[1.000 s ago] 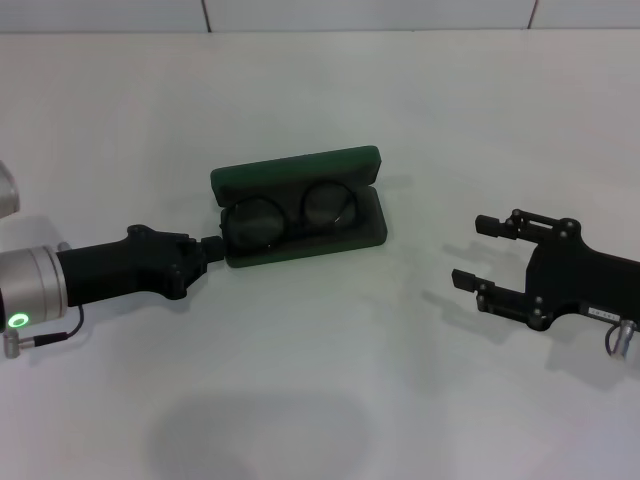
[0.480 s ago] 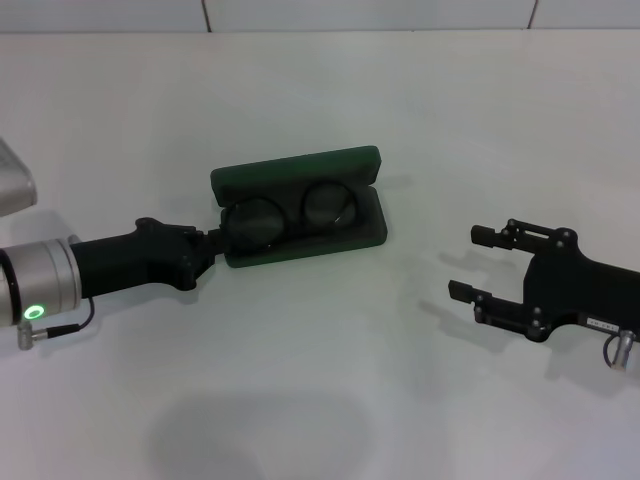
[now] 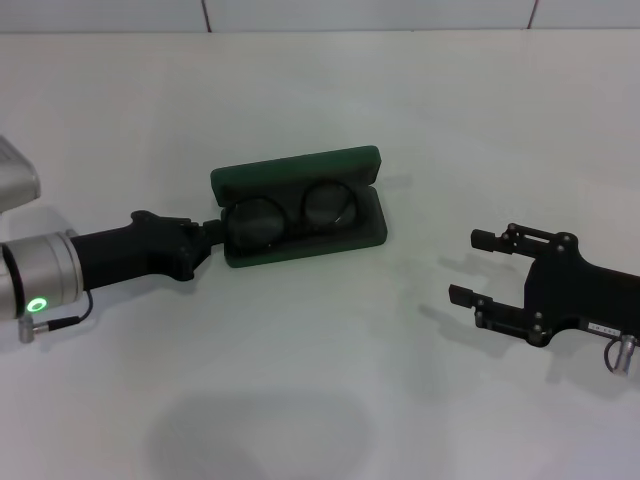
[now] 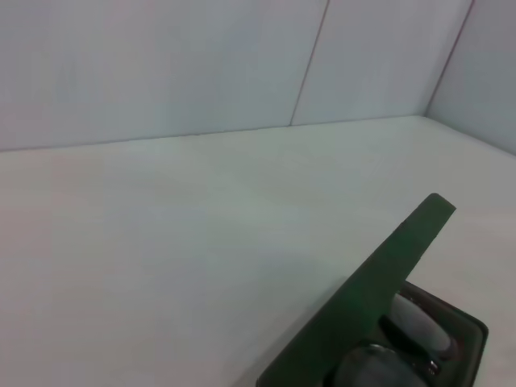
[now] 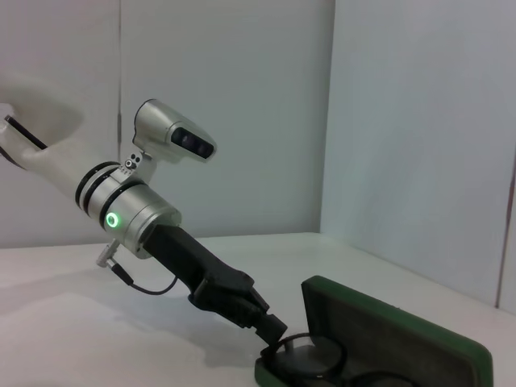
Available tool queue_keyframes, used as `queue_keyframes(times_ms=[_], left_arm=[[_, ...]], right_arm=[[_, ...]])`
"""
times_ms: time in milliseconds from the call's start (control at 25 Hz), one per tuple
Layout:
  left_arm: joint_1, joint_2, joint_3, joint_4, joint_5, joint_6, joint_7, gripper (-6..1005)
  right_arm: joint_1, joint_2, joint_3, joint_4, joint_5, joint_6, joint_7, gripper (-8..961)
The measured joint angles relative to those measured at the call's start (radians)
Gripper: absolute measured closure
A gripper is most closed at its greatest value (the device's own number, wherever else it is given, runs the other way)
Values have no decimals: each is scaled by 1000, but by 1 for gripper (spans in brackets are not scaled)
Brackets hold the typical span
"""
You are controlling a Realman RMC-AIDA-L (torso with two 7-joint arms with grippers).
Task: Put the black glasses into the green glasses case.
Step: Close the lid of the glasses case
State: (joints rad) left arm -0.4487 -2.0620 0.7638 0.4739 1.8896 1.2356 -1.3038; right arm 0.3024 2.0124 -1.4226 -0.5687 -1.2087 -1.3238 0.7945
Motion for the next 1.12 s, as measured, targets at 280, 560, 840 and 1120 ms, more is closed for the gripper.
queue_keyframes(times_ms=[280,560,840,1120], left_arm=[[-20,-7,2,0,0,5,0,989],[-30,-14,5,0,1,8,-1,989],[-28,21,0,0,-21,132,-135,988],[-34,39,5,0,-18,182,-292,988]], right_arm=[[0,0,2,0,0,0,0,315],[0,0,3,0,0,0,0,316],[0,-1,5,0,2,1,3,317],[4,-4,7,16,3,1,-1,310]])
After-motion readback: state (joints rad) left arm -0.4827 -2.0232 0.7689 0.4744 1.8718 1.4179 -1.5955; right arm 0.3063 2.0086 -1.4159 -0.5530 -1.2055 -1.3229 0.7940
